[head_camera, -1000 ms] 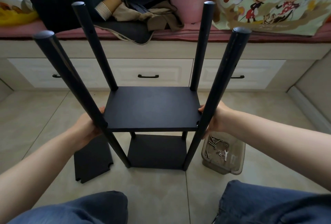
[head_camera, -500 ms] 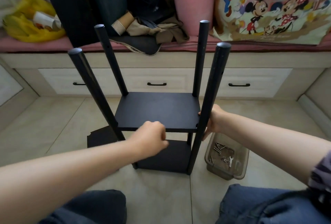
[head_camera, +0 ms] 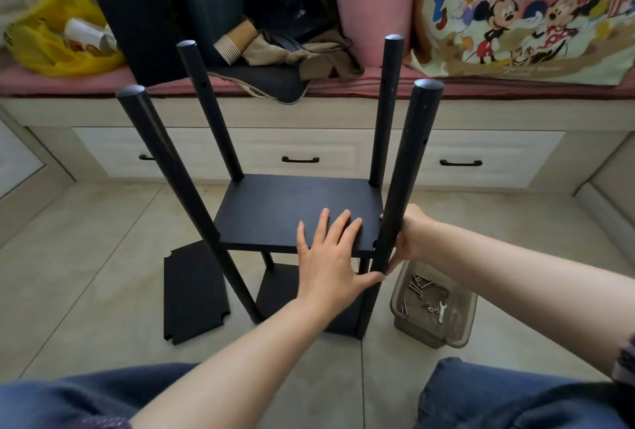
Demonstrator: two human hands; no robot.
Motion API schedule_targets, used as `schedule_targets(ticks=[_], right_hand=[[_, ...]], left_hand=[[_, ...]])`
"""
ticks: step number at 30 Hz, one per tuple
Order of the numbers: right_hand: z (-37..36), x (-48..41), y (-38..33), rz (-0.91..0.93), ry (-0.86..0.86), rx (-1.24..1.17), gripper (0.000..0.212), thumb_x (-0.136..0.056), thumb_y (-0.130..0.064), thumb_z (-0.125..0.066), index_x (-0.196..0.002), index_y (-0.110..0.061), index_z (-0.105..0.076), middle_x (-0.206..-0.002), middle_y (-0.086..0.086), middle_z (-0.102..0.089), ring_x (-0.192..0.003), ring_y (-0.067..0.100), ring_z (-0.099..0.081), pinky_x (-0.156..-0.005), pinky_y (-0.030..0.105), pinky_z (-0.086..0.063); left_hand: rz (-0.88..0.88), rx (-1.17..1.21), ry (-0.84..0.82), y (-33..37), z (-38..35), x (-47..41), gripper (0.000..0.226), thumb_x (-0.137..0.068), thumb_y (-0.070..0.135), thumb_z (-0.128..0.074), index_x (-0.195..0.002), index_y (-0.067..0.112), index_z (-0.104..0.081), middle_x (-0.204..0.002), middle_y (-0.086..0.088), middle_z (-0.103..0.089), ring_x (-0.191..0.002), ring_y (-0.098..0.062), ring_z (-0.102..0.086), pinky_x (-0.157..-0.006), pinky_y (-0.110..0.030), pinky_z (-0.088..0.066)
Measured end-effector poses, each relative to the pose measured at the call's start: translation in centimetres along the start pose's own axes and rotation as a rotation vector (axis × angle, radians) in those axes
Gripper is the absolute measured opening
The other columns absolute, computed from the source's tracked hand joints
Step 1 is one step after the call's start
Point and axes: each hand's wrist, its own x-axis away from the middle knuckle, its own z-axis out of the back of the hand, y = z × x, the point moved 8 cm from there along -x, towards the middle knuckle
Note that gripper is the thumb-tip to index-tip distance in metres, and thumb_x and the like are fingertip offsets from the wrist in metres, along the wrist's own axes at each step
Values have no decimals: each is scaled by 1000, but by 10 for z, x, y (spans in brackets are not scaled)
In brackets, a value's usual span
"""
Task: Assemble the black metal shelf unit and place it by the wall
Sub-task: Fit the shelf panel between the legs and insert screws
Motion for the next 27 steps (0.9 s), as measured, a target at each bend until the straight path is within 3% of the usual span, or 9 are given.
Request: schedule_targets(ticks=[2, 5, 7, 12, 18, 22, 27], right_hand=[[3, -2, 1, 19, 19, 14, 34, -103, -29, -35, -86, -10, -57, -100, 16, -59, -102, 39, -55, -100, 79, -28], [7, -5, 0, 72, 62, 35, 35, -103, -23, -35, -76, -11, -54, -86, 13, -59, -88, 33, -57, -101, 72, -34], [8, -6, -2, 107, 62, 89, 33, -103, -20, -37, -75, -11, -53, -81, 12, -58, -82, 31, -58, -98, 67, -42], [5, -11, -7, 160, -83, 260, 26, -104, -16, -43, -116, -3, -62, -107, 18, -67, -97, 33, -67, -75, 62, -57], [3, -13, -3, 155, -140, 257, 26, -103, -14, -45, -119, -3, -63, -110, 20, -66, -93, 32, -68, -69, 57, -59], [-4, -13, -1, 170, -157, 237, 24, -101, -16, -50, -117, -1, -61, -107, 18, -68, -101, 33, -68, -81, 63, -56], [-10, -18, 13, 125, -157, 165, 26, -104, -15, -48, -120, 1, -62, -104, 17, -73, -102, 30, -70, -78, 55, -59]], left_hand=[[3, -19, 47, 5, -5, -1, 95, -80, 80, -52, -158, 34, -25, -168, 10, -17, -157, -23, 5, -119, -60, 9], [-6, -35, 141, 10, -7, -1, 89, -78, 82, -35, -150, 30, -45, -159, 6, -39, -155, -27, -18, -117, -67, -11], [-3, -8, 221, 10, -5, -1, 84, -80, 81, -34, -143, 30, -54, -153, 5, -49, -151, -27, -30, -116, -66, -19], [0, 2, 313, 11, 3, -4, 76, -83, 77, -33, -132, 28, -66, -141, 5, -61, -140, -30, -47, -112, -66, -30], [-54, -15, 323, 5, -1, -5, 71, -84, 72, -40, -134, 29, -65, -143, 6, -59, -141, -29, -46, -112, -66, -29], [-128, 8, 286, -6, 0, -7, 70, -84, 71, -42, -137, 31, -62, -146, 7, -56, -143, -27, -43, -113, -63, -27], [-211, 27, 196, -25, 6, -7, 72, -83, 73, -41, -142, 35, -56, -151, 9, -51, -147, -25, -37, -116, -62, -22]])
